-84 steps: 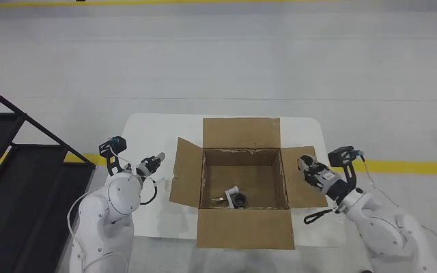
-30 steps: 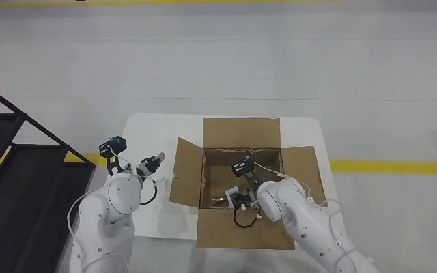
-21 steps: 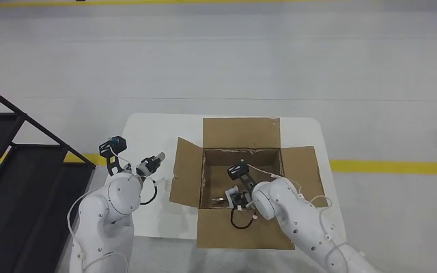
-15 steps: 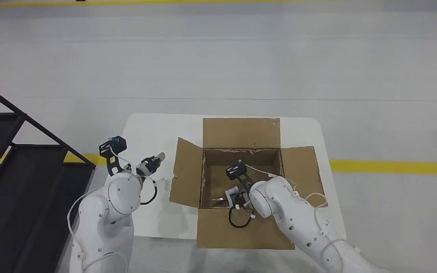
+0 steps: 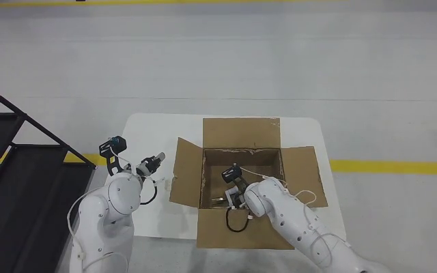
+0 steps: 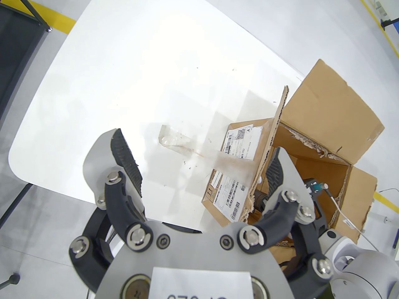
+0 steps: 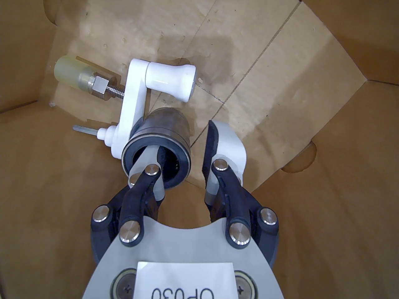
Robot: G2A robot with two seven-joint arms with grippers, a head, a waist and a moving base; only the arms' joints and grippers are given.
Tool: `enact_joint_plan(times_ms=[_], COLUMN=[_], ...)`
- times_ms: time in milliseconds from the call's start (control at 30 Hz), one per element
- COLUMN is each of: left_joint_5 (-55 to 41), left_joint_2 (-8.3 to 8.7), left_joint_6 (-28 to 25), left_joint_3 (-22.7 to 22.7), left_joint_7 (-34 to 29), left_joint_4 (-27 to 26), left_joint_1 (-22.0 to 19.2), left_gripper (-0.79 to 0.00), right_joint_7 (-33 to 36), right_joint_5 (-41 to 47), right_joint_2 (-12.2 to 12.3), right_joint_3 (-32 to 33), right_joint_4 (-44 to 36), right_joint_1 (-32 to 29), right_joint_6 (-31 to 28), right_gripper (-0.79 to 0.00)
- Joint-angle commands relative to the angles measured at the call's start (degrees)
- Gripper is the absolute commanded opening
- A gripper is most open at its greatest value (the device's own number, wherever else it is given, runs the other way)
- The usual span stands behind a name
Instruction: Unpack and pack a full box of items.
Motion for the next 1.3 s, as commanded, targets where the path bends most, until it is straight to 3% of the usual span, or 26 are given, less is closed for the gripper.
enact_joint_plan(times_ms=[0, 33, 200, 367, 767, 1000, 1133, 1267], left_joint_5=[0.0, 0.0, 0.0, 0.0, 0.0, 0.0, 0.0, 0.0], left_joint_2=[0.0, 0.0, 0.0, 0.0, 0.0, 0.0, 0.0, 0.0], left_joint_6=[0.0, 0.0, 0.0, 0.0, 0.0, 0.0, 0.0, 0.0], left_joint_3=[0.0, 0.0, 0.0, 0.0, 0.0, 0.0, 0.0, 0.0], left_joint_7=[0.0, 0.0, 0.0, 0.0, 0.0, 0.0, 0.0, 0.0], left_joint_4=[0.0, 0.0, 0.0, 0.0, 0.0, 0.0, 0.0, 0.0], left_joint_1=[0.0, 0.0, 0.0, 0.0, 0.0, 0.0, 0.0, 0.0], left_gripper=[0.0, 0.0, 0.0, 0.0, 0.0, 0.0, 0.0, 0.0], right_joint_7=[-0.2, -0.4, -0.9, -0.5, 0.3, -11.4, -21.6, -27.6], right_joint_5=[-0.1, 0.0, -0.3, -1.0, 1.6, 16.4, 30.6, 43.7], right_joint_2=[-0.3, -0.5, -1.0, -0.1, 5.6, 6.9, 6.8, 6.7], right_joint_3=[-0.3, -0.4, -0.6, 2.7, 27.0, 45.5, 55.6, 64.1], right_joint_4=[0.8, 1.2, 2.1, -3.1, -31.2, -40.8, -40.9, -37.3], right_joint_1=[0.3, 0.4, 0.6, -1.2, -17.5, -29.8, -36.5, -41.0], right_joint_6=[0.0, 0.1, 0.1, 0.1, -2.8, -3.8, -7.2, -11.9], right_gripper=[-0.72, -0.785, -0.785, -0.785, -0.785, -0.785, -0.785, -0.785])
